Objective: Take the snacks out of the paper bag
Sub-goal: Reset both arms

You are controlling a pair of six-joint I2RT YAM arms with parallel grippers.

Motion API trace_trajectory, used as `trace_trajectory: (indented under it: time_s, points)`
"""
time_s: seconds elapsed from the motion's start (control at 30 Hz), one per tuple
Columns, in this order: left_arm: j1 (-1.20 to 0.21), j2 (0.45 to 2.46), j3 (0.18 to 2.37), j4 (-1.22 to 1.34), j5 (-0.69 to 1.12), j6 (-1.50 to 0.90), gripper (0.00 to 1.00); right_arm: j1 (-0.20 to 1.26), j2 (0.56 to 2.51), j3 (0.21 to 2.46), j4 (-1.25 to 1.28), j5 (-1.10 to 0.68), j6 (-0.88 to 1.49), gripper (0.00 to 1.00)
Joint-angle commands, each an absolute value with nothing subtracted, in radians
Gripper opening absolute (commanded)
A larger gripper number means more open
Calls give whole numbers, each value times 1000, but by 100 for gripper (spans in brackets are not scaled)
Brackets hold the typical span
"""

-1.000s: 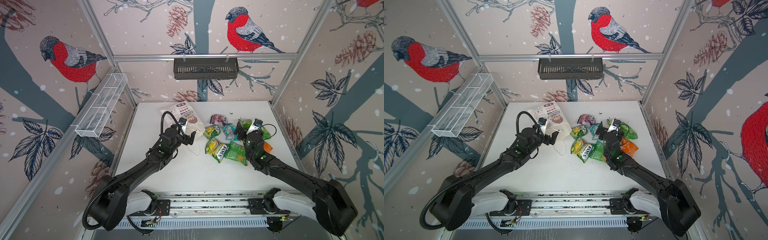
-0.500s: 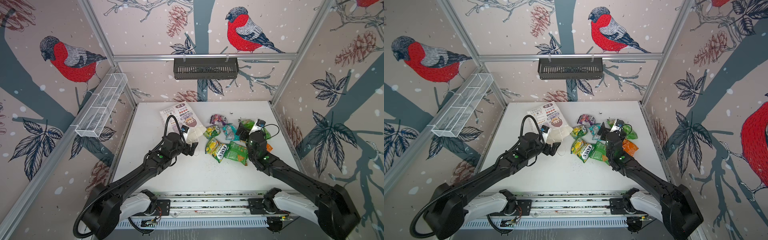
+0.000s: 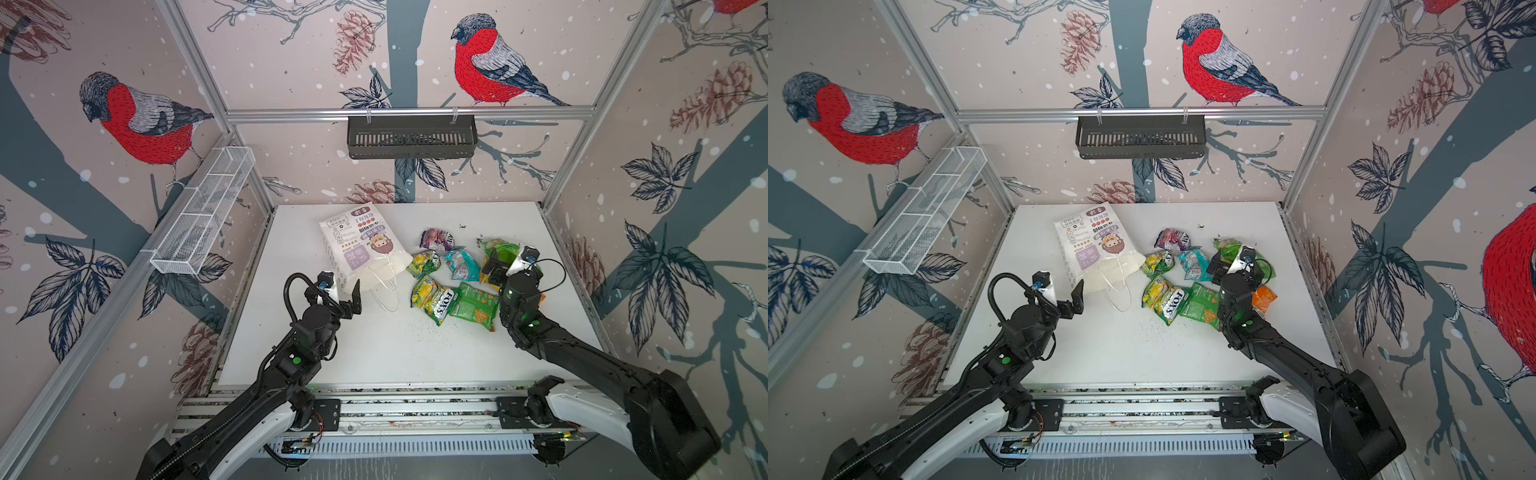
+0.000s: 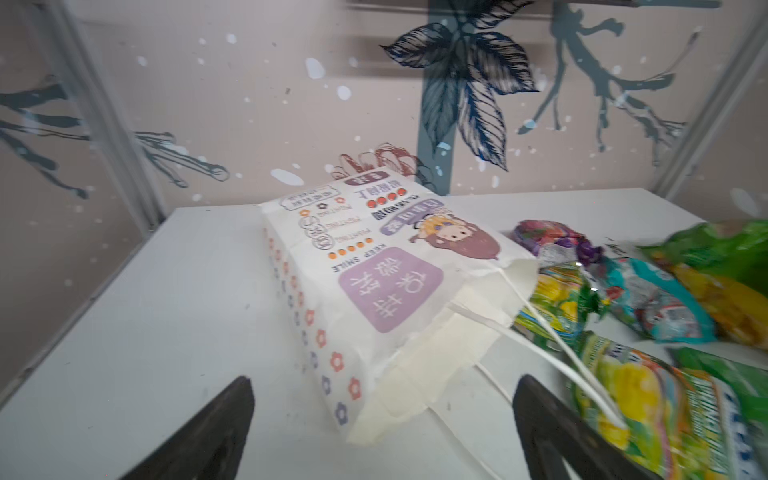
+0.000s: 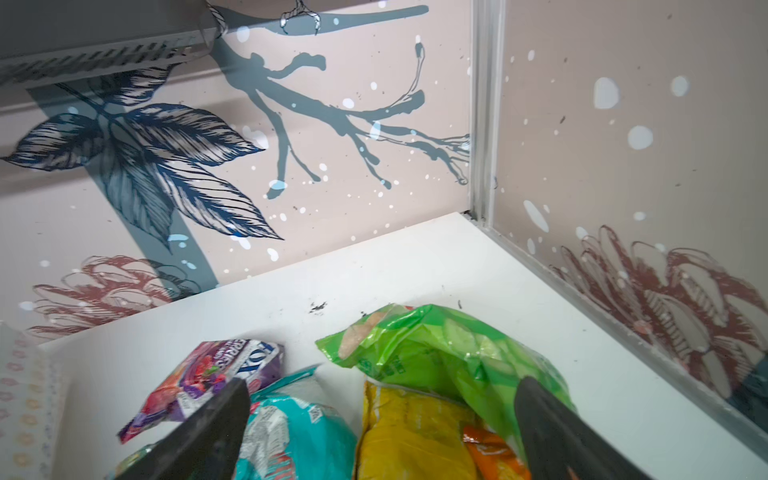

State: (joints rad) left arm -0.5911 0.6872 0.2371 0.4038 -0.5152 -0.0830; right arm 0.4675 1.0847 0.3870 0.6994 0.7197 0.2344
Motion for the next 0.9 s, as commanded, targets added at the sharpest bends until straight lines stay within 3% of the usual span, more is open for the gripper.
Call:
trace_trajectory:
  time_s: [0.0,0.3,0.5,0.87]
  points:
    - [-547,734,164,728,-750,17,97,440,1130,329,958,819,71,100]
    - [-381,978,96,1159,-747,141,97,336,1329,225,1262,834,39,100]
    - [-336,1177,60,1422,-729,195,97,301,1321,249,1198,764,53,100]
    - [-258,1462,109,1550,-624,139,97,223,1337,245,1100,750,75,100]
